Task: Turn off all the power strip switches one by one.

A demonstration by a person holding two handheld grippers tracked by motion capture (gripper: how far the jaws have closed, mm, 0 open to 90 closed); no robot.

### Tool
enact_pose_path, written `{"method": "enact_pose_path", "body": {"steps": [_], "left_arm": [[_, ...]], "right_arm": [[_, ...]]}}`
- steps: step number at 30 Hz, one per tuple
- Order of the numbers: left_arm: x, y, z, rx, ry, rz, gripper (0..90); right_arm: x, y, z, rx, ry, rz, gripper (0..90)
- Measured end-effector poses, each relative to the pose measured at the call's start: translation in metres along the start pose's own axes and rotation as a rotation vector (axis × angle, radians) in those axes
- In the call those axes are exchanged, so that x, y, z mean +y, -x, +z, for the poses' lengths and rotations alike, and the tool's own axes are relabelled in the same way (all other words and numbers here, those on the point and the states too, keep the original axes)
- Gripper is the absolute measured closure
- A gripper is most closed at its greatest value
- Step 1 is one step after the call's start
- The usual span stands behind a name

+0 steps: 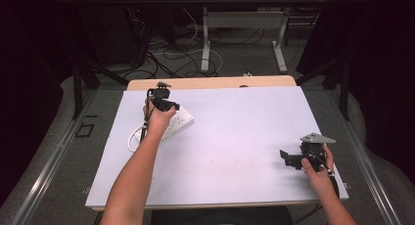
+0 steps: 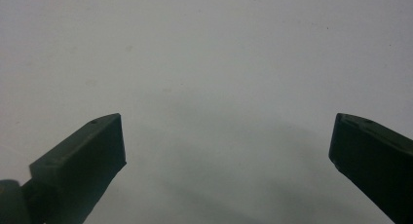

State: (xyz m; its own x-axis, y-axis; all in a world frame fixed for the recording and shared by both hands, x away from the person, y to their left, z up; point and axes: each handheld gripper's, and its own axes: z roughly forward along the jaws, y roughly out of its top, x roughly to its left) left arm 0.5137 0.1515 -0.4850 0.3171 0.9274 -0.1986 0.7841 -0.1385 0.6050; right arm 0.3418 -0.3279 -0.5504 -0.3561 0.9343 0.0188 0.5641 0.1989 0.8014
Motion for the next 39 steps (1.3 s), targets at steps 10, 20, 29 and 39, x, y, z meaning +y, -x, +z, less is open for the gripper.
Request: {"method": "enact_pose_path", "body": {"steps": [10, 20, 29, 39], "left_arm": [[-0.014, 0.000, -0.023, -0.012, 0.072, 0.068, 54.0], [-0.030, -0.006, -0.039, -0.066, 0.110, 0.076, 42.6], [-0.051, -0.001, -0.054, -0.078, 0.126, 0.129, 34.8], [-0.081, -0.003, -0.070, -0.099, 0.159, 0.114, 22.7]], "right_arm": [[0.000, 0.000, 0.001, 0.004, -0.001, -0.004, 0.0], [0.000, -0.002, 0.000, 0.005, -0.003, -0.005, 0.0], [0.000, -0.003, 0.000, -0.002, -0.005, -0.018, 0.0], [0.000, -0.004, 0.000, -0.004, -0.003, -0.023, 0.0]]}}
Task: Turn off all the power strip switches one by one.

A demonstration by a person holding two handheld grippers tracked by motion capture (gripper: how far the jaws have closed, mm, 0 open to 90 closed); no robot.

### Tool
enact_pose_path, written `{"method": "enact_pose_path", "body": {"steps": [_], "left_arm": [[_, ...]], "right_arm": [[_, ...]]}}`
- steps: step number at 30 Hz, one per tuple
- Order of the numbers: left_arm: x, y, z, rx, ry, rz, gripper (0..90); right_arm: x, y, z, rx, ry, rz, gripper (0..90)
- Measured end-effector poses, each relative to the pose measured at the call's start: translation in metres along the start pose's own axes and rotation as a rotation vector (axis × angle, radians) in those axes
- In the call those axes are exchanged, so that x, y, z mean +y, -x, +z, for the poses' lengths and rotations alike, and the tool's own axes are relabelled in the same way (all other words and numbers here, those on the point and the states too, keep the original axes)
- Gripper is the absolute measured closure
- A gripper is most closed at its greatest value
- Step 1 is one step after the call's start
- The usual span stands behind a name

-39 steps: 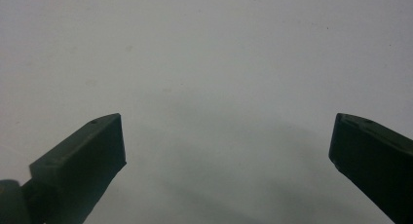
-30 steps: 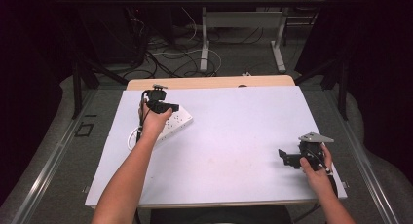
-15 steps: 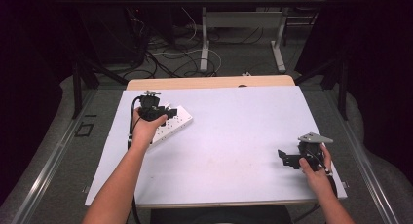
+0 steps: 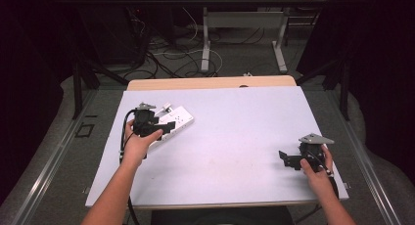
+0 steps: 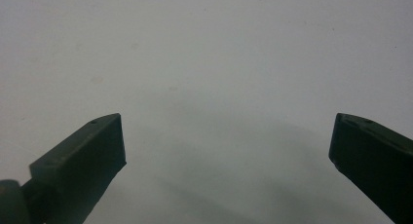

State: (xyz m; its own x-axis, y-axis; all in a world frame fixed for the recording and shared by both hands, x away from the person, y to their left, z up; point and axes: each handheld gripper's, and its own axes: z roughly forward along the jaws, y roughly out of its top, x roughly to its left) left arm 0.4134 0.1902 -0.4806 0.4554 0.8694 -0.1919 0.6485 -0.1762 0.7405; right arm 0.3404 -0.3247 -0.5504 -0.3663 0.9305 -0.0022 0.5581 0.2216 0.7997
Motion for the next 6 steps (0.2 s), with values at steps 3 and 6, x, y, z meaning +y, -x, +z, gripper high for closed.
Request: {"method": "enact_pose_path", "body": {"steps": [3, 6], "left_arm": [[-0.007, 0.001, -0.005, 0.004, 0.004, -0.001, 16.1], [-0.014, 0.002, -0.010, 0.005, 0.013, -0.005, 14.3]], "right_arm": [[0.000, -0.001, 0.000, 0.005, -0.001, 0.010, 0.0], [0.000, -0.001, 0.000, 0.004, 0.001, 0.003, 0.0]]}}
